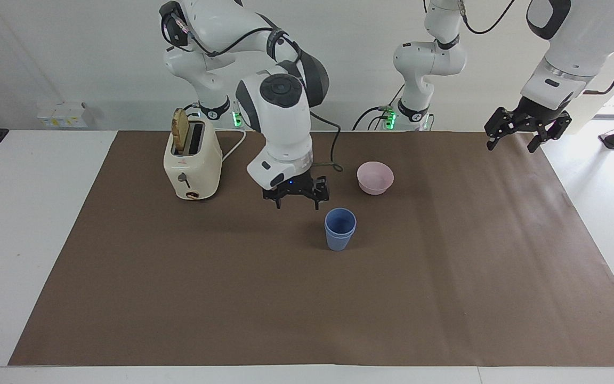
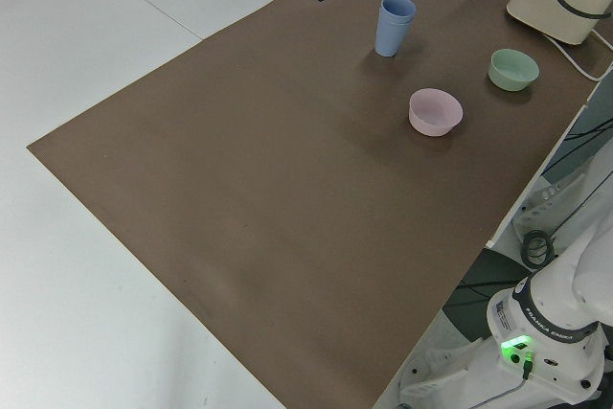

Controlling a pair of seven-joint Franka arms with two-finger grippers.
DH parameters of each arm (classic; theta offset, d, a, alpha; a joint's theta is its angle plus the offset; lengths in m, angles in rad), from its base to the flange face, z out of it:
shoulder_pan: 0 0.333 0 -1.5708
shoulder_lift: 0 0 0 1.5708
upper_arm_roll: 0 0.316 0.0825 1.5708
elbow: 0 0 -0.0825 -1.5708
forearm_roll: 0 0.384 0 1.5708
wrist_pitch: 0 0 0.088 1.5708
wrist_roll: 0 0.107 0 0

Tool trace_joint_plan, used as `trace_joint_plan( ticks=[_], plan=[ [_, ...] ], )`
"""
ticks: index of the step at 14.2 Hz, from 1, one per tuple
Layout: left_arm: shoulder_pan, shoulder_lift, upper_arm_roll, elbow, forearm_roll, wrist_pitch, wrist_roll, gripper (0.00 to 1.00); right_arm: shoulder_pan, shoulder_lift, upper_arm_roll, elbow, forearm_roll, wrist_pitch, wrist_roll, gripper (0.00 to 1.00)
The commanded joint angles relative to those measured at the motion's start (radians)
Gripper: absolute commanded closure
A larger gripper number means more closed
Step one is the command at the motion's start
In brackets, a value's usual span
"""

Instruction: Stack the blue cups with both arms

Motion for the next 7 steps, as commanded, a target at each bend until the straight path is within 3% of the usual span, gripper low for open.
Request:
trace_joint_plan(
  ticks=[1, 7],
  plan=[
    [0.003, -0.010, -0.004, 0.009, -0.010, -0.020, 0.006, 0.00, -0.066, -0.051, 0.005, -0.011, -0.014, -0.063, -0.105, 0.00],
    [0.003, -0.010, -0.004, 0.009, -0.010, -0.034, 0.006, 0.00, -0.199, -0.169, 0.010, -0.026, -0.071, -0.158, -0.291, 0.00]
  ],
)
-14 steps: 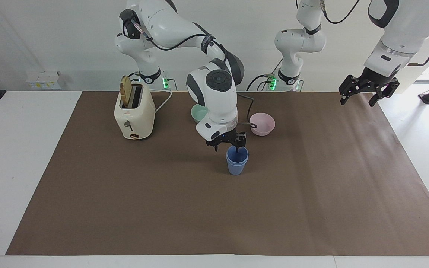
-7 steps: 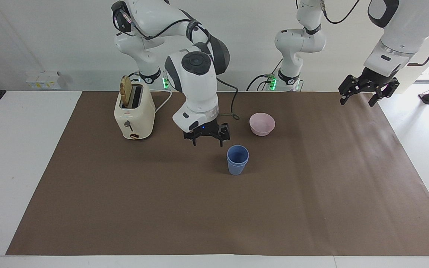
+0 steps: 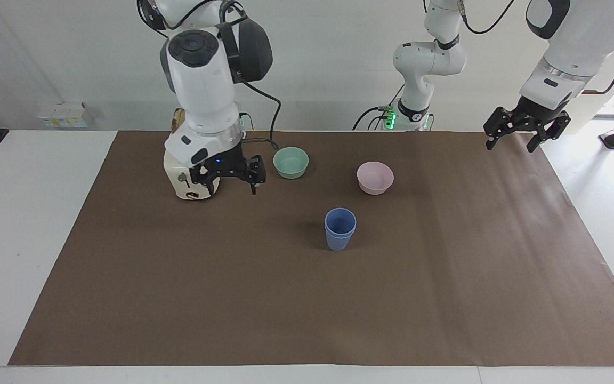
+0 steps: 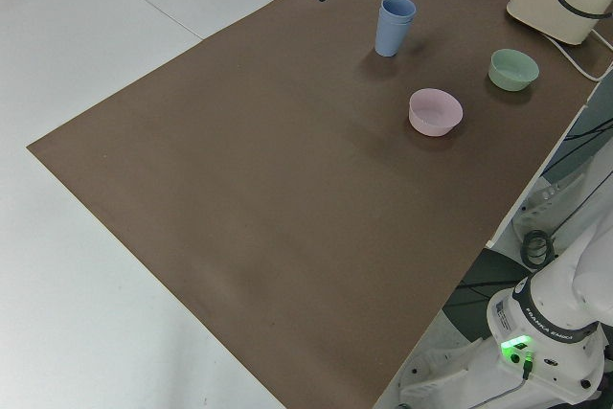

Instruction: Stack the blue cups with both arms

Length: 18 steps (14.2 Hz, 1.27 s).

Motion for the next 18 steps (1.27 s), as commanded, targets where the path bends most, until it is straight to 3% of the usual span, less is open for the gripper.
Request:
trace_joint_plan(
  ticks=[1, 6, 9, 12, 18],
  plan=[
    [0.003, -0.009, -0.002, 0.009, -0.010, -0.028, 0.006, 0.00, -0.043, -0.063, 0.011, -0.029, -0.018, -0.055, -0.057, 0.00],
    [0.003, -0.010, -0.003, 0.007, -0.010, -0.034, 0.006, 0.00, -0.118, -0.114, 0.012, -0.054, 0.002, -0.083, -0.085, 0.00],
    [0.003, -0.009, -0.002, 0.009, -0.010, -0.034, 0.005, 0.00, -0.136, -0.215, 0.012, -0.185, 0.005, -0.080, -0.066, 0.00],
    [0.005, -0.009, -0.002, 0.010, -0.010, -0.031, 0.003, 0.00, -0.167, -0.263, 0.009, -0.223, 0.000, -0.091, -0.069, 0.00],
    [0.015, -0.009, -0.002, 0.009, -0.010, -0.028, 0.002, 0.00, -0.181, -0.280, 0.012, -0.245, 0.003, -0.074, -0.085, 0.00]
  ],
)
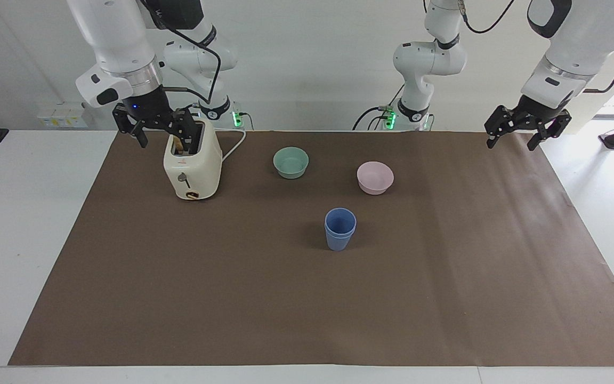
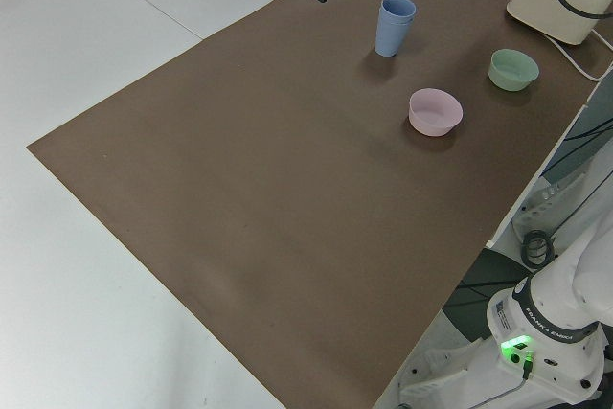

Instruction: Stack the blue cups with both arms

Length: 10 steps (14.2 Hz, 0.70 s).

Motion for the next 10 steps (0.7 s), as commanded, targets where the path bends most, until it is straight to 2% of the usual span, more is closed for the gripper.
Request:
trace_joint_plan(
  ticks=[1, 10],
  plan=[
    [0.015, -0.005, -0.007, 0.009, -0.010, -0.018, 0.000, 0.00, -0.014, -0.022, 0.012, -0.035, 0.006, 0.024, -0.017, 0.00],
    [0.015, -0.006, -0.007, 0.006, -0.010, -0.021, 0.002, 0.00, -0.017, -0.015, 0.012, -0.023, 0.009, 0.022, -0.014, 0.00]
  ],
)
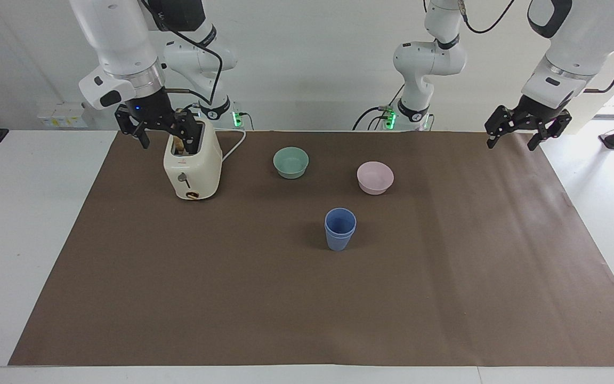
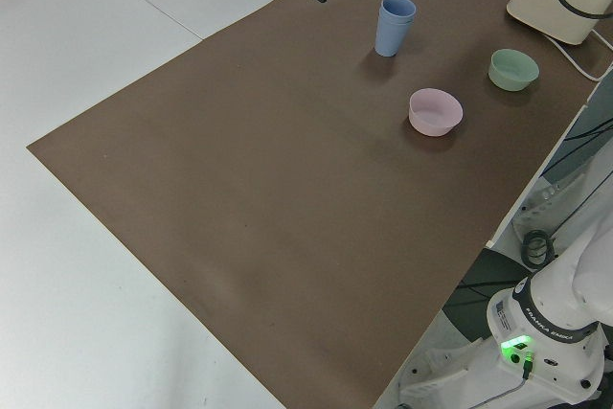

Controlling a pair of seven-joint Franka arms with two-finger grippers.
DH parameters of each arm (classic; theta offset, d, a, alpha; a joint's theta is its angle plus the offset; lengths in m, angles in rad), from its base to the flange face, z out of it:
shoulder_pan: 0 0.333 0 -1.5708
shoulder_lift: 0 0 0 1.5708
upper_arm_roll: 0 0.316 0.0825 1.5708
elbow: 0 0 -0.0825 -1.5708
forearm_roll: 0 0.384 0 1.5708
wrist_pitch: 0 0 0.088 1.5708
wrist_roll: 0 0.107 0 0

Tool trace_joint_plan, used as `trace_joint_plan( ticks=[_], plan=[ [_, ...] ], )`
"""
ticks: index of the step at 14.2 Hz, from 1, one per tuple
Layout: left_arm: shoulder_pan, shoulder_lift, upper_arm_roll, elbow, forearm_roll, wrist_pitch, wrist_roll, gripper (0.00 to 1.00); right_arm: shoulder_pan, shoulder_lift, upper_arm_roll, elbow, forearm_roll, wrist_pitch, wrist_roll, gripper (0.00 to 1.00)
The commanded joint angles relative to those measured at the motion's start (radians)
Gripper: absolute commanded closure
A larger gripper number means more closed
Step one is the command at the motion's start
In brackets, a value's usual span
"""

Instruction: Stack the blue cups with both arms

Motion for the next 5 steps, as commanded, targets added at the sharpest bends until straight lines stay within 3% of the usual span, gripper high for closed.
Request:
trace_joint_plan(
  ticks=[1, 5],
  plan=[
    [0.015, -0.006, -0.007, 0.006, -0.010, -0.021, 0.002, 0.00, -0.015, -0.015, 0.010, -0.019, 0.009, 0.019, -0.014, 0.00],
    [0.015, -0.008, -0.007, 0.004, -0.010, -0.023, 0.005, 0.00, -0.014, -0.015, 0.014, -0.019, 0.009, 0.019, -0.012, 0.00]
  ],
)
